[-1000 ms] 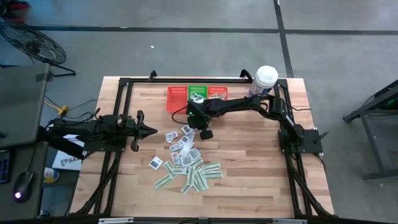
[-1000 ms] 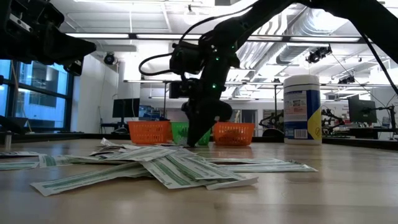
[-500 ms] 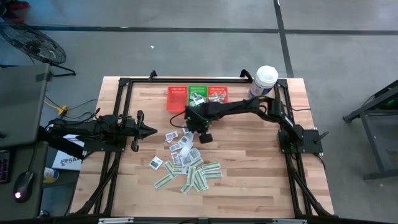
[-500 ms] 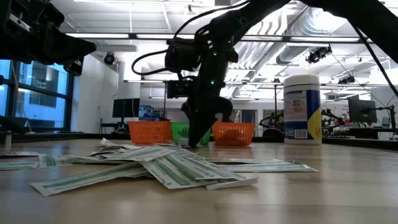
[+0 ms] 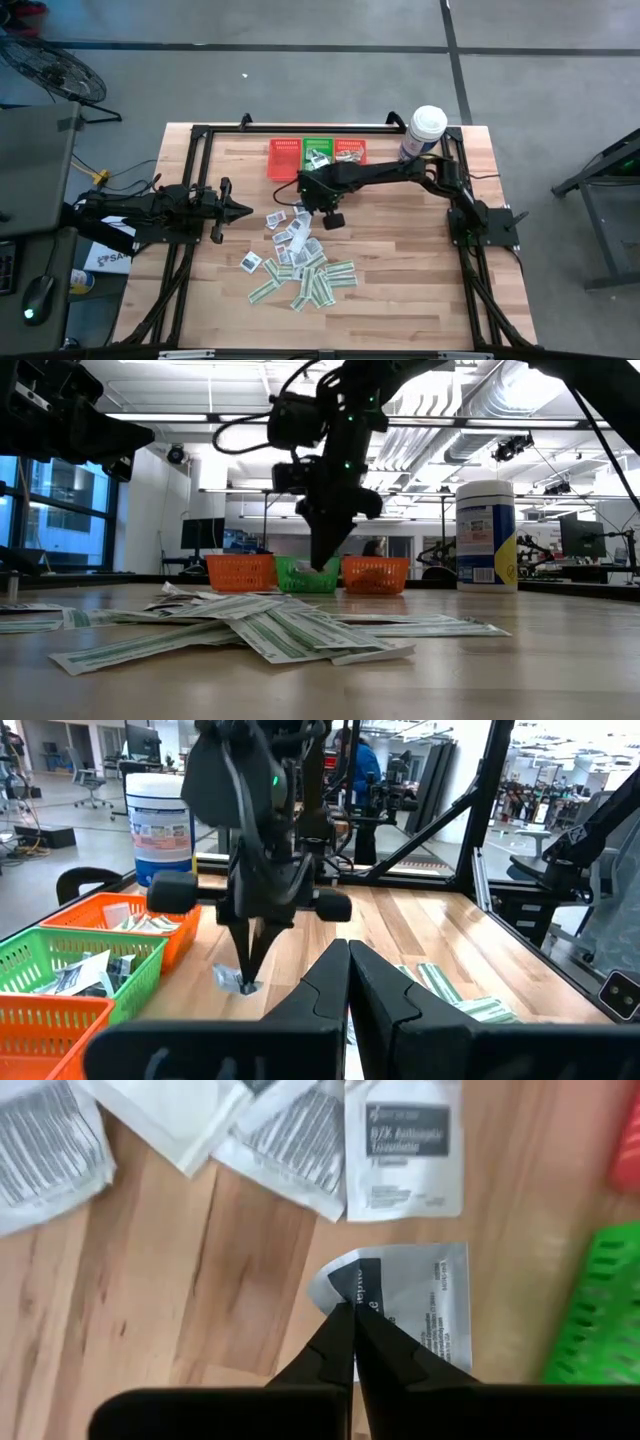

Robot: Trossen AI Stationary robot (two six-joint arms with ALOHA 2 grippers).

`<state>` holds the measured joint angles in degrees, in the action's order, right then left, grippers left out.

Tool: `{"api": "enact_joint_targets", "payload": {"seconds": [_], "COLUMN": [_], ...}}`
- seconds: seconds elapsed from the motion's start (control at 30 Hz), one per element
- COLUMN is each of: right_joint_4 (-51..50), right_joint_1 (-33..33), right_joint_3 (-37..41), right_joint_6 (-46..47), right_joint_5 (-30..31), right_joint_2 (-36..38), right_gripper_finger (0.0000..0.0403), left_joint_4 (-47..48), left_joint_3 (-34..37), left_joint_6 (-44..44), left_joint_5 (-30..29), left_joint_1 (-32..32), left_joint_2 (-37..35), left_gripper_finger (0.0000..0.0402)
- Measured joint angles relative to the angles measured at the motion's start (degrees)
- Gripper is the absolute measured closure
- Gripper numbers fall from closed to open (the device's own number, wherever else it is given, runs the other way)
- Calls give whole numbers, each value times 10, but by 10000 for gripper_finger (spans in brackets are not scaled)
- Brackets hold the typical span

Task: Pick & Place First Aid Supplies
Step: Put the towelette pack into the green bin

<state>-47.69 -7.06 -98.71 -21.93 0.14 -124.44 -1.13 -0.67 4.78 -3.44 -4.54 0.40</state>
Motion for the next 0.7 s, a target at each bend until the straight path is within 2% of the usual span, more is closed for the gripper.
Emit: {"api": "enact_joint_targets", "payload": {"seconds": [0.37,0.53,0.7], "right_joint_4": [28,86,140], "right_joint_1": [-11,-30,-57], "right_joint_3": [-1,-1,-2], "right_joint_6": [-1,8,61], "right_joint_5": [34,53,62], "right_joint_2": [39,51,51], "right_gripper_finger": [402,402,402], "left_joint_4": [0,0,0], "left_joint_3": [0,0,0], "left_joint_6": [0,0,0], "left_joint_5": [0,0,0], "left_joint_1": [0,0,0], "left_joint_2": [0,0,0], "left_gripper_finger": [400,400,400]}}
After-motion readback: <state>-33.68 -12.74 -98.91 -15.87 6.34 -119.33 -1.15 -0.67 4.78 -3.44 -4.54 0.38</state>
